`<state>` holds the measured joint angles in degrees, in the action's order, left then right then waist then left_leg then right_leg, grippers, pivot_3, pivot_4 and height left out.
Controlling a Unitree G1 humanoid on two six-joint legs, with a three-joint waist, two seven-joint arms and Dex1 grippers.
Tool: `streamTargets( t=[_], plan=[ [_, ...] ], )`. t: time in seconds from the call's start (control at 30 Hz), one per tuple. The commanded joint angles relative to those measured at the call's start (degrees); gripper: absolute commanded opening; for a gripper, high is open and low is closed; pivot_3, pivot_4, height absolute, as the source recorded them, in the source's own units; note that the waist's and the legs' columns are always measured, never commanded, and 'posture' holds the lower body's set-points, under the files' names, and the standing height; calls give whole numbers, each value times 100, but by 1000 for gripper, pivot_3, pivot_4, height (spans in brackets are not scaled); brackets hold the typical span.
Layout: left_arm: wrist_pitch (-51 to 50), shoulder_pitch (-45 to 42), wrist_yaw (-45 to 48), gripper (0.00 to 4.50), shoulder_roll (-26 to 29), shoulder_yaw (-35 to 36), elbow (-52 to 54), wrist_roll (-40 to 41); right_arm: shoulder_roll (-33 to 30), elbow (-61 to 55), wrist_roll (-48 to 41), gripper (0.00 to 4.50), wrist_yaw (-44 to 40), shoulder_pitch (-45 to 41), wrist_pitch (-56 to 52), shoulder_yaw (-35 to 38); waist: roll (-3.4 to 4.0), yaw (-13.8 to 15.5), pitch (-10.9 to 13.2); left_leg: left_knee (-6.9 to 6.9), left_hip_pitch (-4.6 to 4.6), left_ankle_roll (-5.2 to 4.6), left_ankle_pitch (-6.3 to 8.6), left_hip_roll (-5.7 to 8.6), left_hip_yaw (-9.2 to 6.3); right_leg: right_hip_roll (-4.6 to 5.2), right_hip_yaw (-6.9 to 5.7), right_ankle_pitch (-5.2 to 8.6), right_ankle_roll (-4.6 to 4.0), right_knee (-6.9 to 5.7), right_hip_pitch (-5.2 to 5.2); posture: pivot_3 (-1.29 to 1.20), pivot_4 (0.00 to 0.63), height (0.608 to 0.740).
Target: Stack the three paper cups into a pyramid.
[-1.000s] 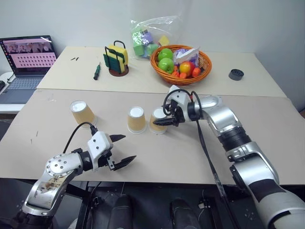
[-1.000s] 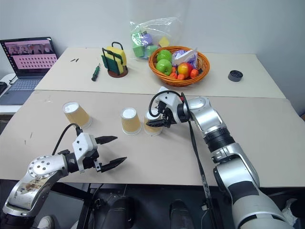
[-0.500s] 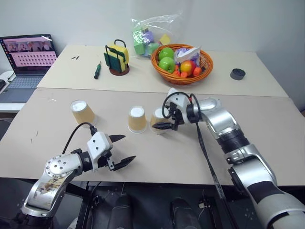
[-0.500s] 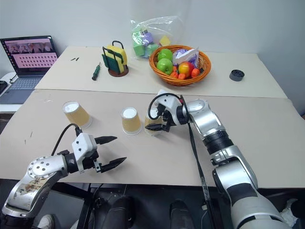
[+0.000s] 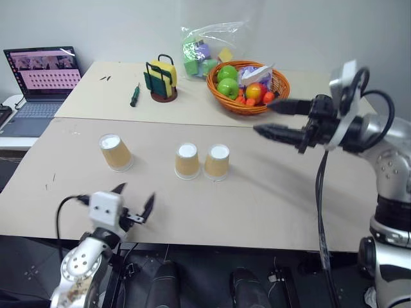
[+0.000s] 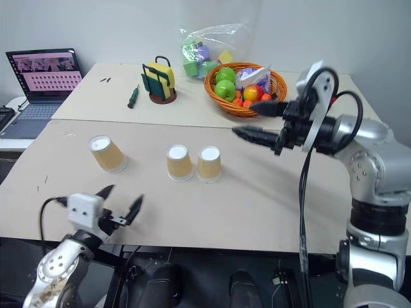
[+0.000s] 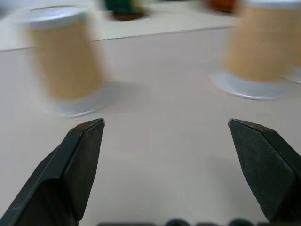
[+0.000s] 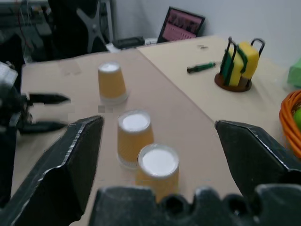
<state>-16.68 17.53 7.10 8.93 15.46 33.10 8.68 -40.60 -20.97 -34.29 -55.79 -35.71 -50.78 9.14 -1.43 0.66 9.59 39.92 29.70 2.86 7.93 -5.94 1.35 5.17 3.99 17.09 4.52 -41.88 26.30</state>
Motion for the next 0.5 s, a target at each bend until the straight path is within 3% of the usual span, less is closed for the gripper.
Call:
streamTargets(
  t=[0.03, 0.13, 0.3, 0.5],
  plan=[
    [51, -436, -663, 4500, 4, 423, -230, -346, -88, -805, -423, 4437, 144, 290, -119, 61, 0, 2, 0, 2, 0, 4, 3, 1, 0, 2, 0, 1, 3, 1, -1, 0, 150, 661],
    [37, -1213, -570, 4500, 426, 630, -816, -264, -225, -1040, -761, 4437, -7, 577, -104, 178, -1, 77, 0, 6, 5, 41, 25, 3, -3, 0, -2, 1, 3, 0, 1, 0, 150, 661],
    [124, -2161, 16, 4500, 1168, 686, -1788, -21, -448, -1087, -598, 4437, -42, 898, 178, -142, -21, 99, -8, 6, 4, 42, 29, 8, -4, 1, -5, -16, -16, 46, -4, 0, 150, 661],
    [116, -2716, 800, 4500, 1606, 470, -2615, 252, -434, -1005, -431, 4437, 94, 1037, 389, -317, -22, 48, -7, -10, 17, -2, 1, 6, -2, -1, -5, -41, -17, 66, -15, 0, 150, 661]
  ],
)
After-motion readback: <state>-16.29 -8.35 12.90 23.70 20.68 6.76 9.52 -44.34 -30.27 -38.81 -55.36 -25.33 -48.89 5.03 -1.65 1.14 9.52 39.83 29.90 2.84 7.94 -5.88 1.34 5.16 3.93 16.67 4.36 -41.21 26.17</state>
